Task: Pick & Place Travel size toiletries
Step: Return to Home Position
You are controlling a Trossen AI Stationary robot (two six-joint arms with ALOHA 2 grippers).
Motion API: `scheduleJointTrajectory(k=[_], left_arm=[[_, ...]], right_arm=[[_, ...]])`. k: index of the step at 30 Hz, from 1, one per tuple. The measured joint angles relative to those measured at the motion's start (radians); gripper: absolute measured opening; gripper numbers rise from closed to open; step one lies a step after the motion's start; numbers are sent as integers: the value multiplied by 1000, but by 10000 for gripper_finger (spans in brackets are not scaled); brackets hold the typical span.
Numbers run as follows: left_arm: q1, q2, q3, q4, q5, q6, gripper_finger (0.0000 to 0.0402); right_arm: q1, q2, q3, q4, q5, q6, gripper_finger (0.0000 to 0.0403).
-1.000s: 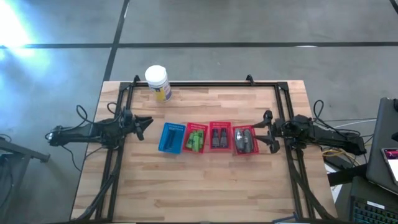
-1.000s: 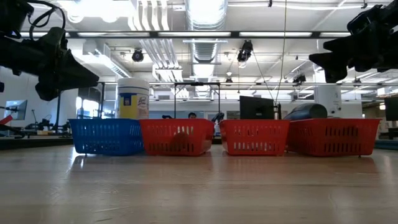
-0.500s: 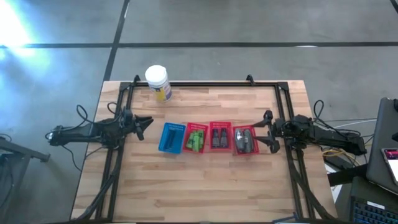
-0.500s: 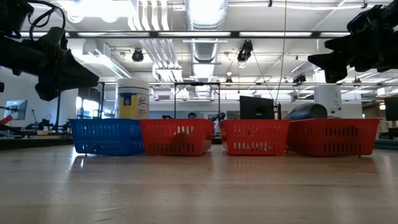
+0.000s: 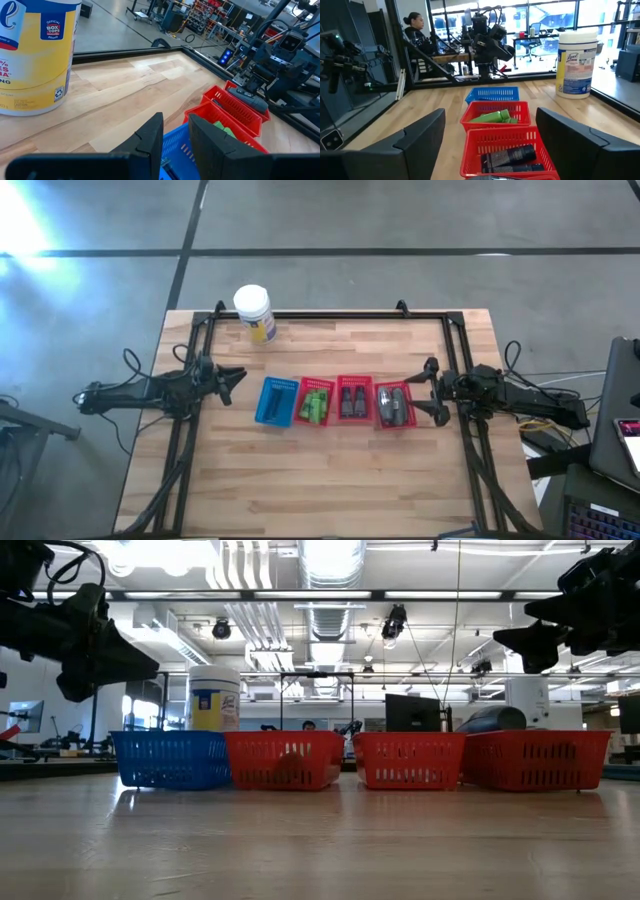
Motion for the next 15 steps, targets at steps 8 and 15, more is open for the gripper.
scheduleJointTrajectory(k=[8, 15], left_arm=[[0, 0, 0, 0, 0, 0, 97], [0, 0, 0, 0, 0, 0, 97]], right_arm=[[0, 0, 0, 0, 0, 0, 334], [0, 0, 0, 0, 0, 0, 355]])
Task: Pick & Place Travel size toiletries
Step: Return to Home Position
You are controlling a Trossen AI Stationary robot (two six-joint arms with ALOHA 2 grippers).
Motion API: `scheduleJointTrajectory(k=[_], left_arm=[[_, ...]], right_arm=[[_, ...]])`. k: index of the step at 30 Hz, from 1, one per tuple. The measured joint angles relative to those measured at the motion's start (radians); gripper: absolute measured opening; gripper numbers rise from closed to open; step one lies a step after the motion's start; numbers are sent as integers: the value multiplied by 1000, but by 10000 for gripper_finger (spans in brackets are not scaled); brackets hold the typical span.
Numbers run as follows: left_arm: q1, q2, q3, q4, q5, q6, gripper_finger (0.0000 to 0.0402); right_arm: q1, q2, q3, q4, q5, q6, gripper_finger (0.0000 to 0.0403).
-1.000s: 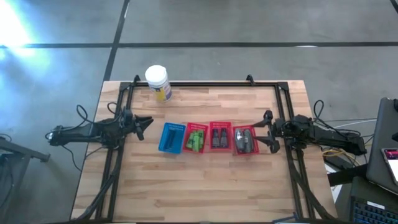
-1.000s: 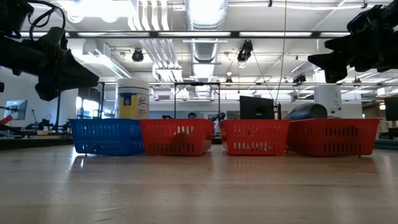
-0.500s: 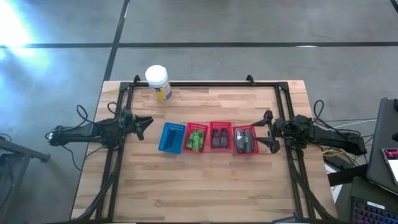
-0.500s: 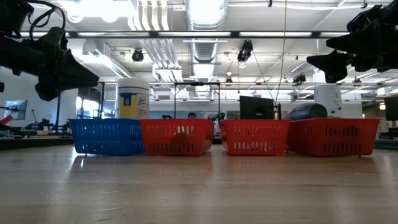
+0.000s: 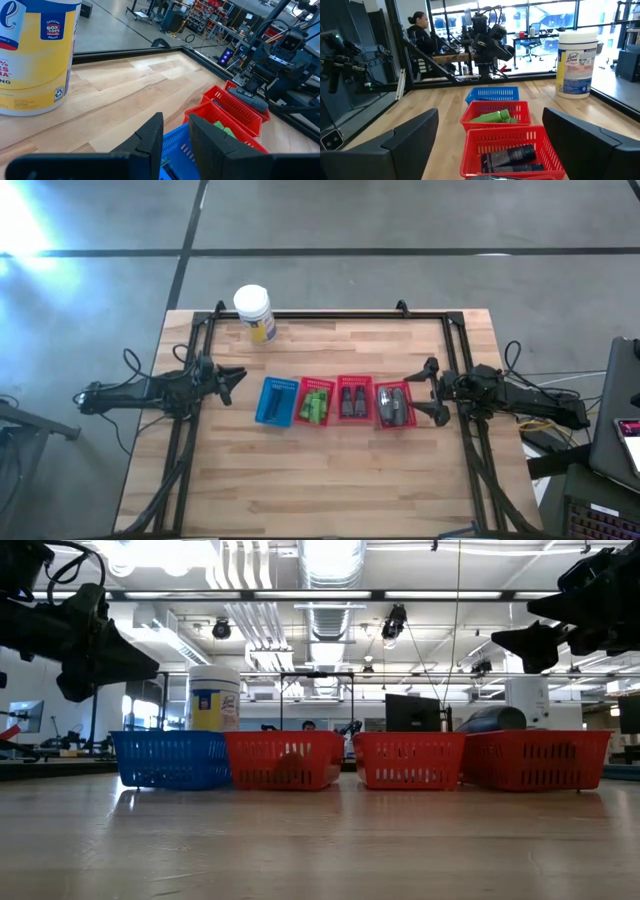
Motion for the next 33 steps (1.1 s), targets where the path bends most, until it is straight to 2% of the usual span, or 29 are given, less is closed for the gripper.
scheduleJointTrajectory(k=[7, 33], left_arm=[[0, 0, 0, 0, 0, 0, 97], [0, 0, 0, 0, 0, 0, 97]], right_arm=[[0, 0, 0, 0, 0, 0, 355], [0, 0, 0, 0, 0, 0, 288]])
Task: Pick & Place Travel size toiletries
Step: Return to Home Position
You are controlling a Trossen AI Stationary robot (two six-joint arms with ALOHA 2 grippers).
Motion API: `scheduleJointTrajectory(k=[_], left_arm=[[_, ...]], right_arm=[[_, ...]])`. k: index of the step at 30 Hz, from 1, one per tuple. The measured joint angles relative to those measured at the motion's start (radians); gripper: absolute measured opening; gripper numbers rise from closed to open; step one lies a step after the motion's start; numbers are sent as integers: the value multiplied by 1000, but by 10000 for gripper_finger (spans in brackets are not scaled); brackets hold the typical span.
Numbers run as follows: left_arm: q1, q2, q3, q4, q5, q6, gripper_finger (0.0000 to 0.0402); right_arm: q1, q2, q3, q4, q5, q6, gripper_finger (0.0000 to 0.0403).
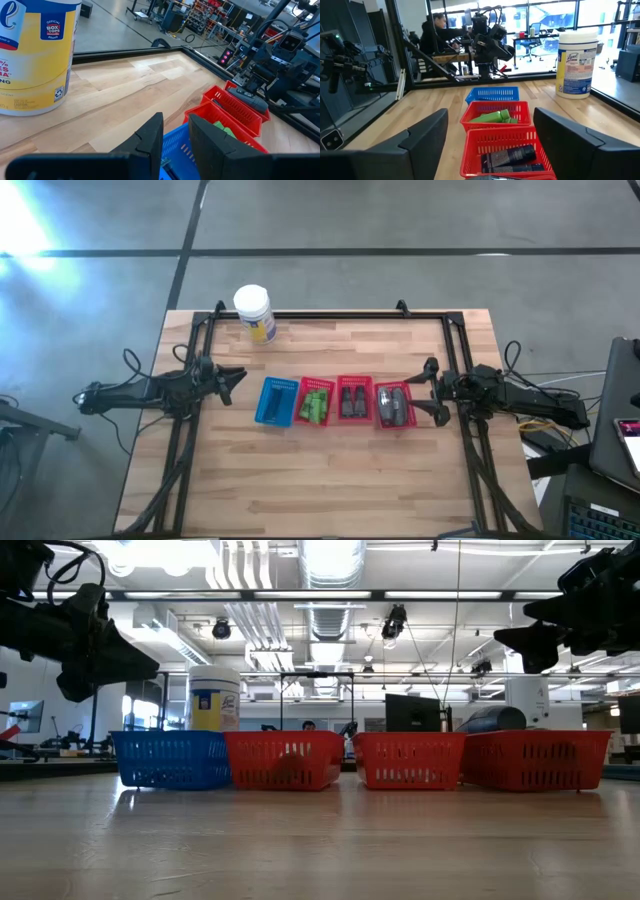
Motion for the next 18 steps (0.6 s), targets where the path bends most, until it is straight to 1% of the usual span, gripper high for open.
scheduleJointTrajectory(k=[18], left_arm=[[0, 0, 0, 0, 0, 0, 97]], right_arm=[[0, 0, 0, 0, 0, 0, 239]])
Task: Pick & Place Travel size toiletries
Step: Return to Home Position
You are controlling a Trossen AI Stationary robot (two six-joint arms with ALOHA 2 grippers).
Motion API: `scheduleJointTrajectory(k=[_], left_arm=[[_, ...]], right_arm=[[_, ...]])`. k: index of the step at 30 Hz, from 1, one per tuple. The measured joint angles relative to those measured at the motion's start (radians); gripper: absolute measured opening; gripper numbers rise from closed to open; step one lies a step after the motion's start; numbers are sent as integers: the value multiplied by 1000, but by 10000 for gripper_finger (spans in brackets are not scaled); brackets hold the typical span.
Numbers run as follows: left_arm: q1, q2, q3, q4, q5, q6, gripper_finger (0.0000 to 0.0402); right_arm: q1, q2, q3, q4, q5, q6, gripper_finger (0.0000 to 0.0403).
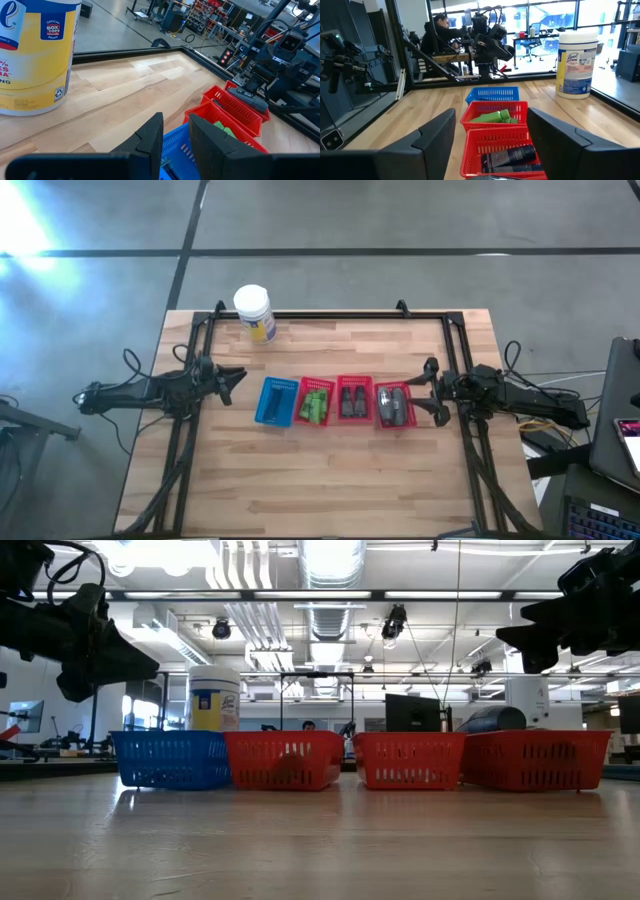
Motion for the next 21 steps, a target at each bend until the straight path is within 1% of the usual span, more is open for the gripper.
scheduleJointTrajectory(k=[13, 21], left_arm=[[0, 0, 0, 0, 0, 0, 97], [0, 0, 0, 0, 0, 0, 97]], right_arm=[[0, 0, 0, 0, 0, 0, 219], [0, 0, 0, 0, 0, 0, 237]])
